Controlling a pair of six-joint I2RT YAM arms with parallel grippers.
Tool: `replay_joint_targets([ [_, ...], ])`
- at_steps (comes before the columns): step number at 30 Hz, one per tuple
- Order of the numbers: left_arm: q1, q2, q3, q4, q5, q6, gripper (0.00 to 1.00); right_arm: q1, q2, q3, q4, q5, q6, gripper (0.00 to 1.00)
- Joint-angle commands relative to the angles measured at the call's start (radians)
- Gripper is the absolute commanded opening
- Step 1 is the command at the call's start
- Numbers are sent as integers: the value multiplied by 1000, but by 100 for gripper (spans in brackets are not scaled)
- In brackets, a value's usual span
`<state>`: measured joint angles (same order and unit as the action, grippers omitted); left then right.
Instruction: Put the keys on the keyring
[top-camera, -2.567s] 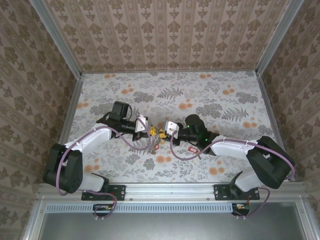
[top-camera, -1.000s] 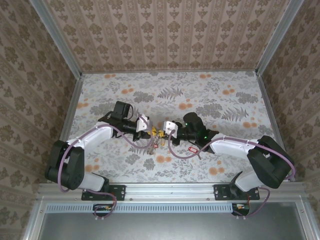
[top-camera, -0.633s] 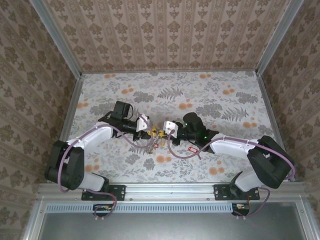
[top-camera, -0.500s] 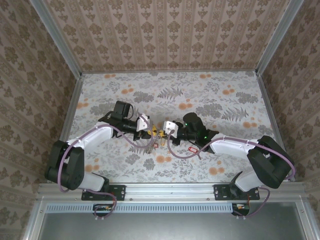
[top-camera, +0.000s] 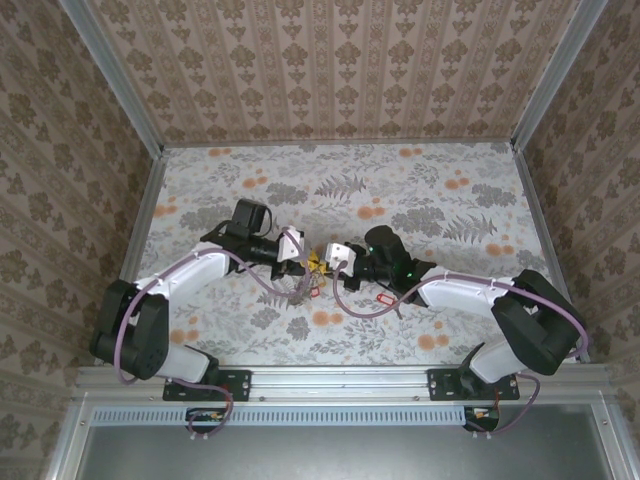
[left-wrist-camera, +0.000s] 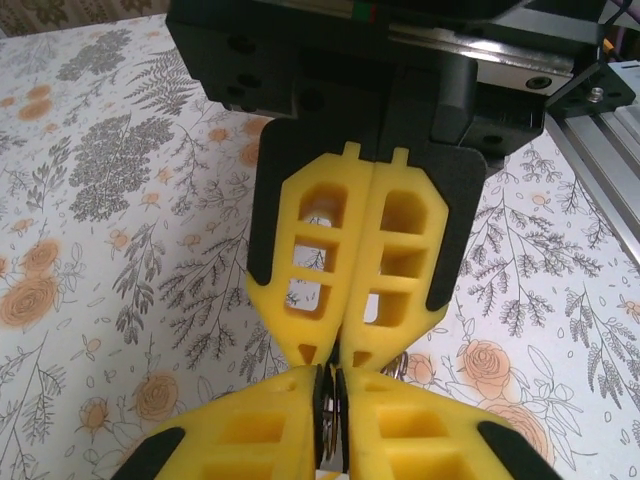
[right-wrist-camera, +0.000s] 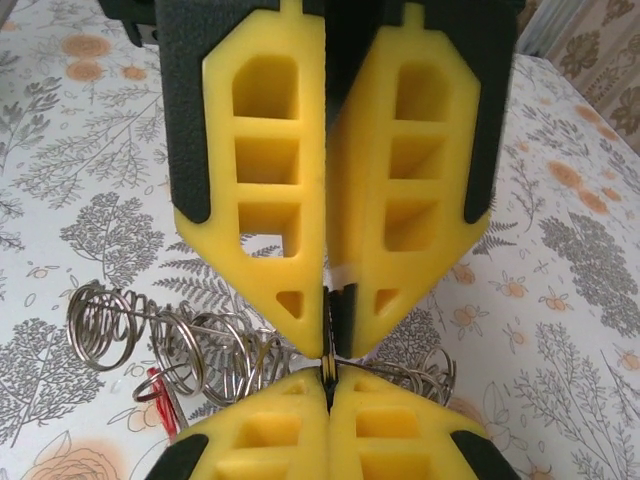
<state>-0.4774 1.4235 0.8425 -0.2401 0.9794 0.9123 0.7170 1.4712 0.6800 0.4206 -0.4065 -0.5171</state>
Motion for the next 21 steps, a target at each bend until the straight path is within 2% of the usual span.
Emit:
replay_joint_targets([
  [1, -10, 17, 24, -13, 21, 17, 12, 7, 9, 13, 69, 1, 18, 0],
  [13, 12, -4, 6, -67, 1, 46, 20, 5, -8, -12, 80, 17, 14, 0],
  [21, 14, -12, -1, -67, -13, 61, 20, 5, 1, -31, 117, 9, 32, 0],
])
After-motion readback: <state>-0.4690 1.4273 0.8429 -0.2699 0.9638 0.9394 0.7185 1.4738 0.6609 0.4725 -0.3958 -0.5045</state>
